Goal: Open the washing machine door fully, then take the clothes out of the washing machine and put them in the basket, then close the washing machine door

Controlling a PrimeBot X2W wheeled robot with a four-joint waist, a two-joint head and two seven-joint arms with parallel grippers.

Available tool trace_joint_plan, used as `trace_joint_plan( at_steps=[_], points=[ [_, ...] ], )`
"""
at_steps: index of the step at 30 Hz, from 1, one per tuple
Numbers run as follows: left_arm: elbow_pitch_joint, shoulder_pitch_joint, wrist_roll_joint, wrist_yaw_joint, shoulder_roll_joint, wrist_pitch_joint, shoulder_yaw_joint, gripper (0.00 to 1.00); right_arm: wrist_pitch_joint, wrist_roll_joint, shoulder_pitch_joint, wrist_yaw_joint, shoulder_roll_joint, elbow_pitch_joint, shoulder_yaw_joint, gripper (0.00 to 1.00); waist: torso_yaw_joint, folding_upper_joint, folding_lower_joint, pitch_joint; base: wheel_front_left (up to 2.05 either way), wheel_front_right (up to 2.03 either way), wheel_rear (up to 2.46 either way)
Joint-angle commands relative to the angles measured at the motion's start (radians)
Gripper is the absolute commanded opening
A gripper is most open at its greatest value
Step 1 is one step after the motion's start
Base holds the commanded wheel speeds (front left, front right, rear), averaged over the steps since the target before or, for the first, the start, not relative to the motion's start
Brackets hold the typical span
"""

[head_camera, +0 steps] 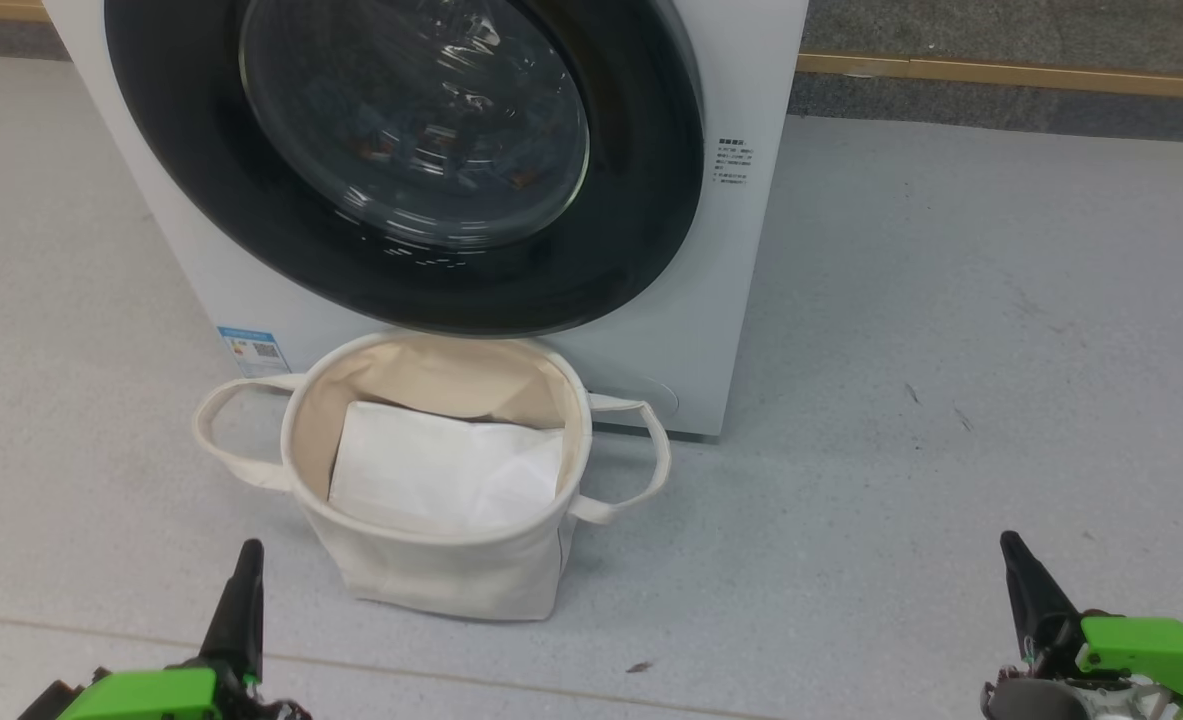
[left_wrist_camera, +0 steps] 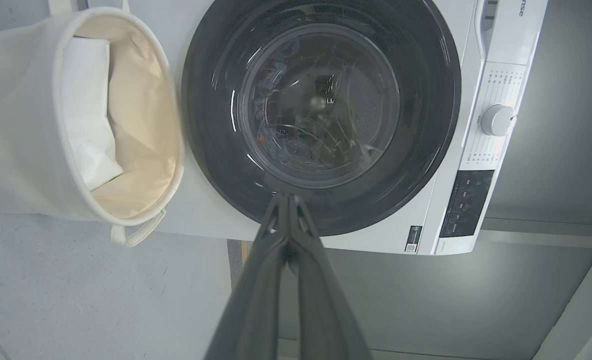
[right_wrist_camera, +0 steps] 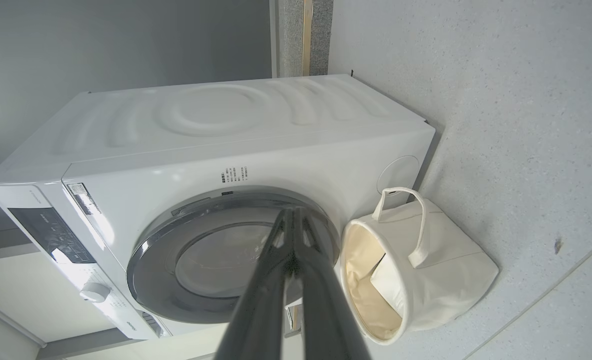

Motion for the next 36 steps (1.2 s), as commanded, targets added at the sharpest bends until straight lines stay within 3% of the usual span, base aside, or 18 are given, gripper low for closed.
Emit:
trace_joint_plan(
  at_steps=[1, 36],
  points=[
    [-0.038, -0.024, -0.004, 0.002, 0.006, 0.008, 0.033, 0.00, 0.007, 0.006, -0.041, 0.000, -0.008, -0.039, 0.020, 0.00, 0.000, 0.0000, 0.0000, 0.000, 0.00, 0.00, 0.00],
    [-0.038, -0.024, -0.004, 0.002, 0.006, 0.008, 0.033, 0.00, 0.007, 0.006, -0.041, 0.000, -0.008, -0.039, 0.020, 0.00, 0.000, 0.0000, 0.0000, 0.000, 0.00, 0.00, 0.00]
  ],
)
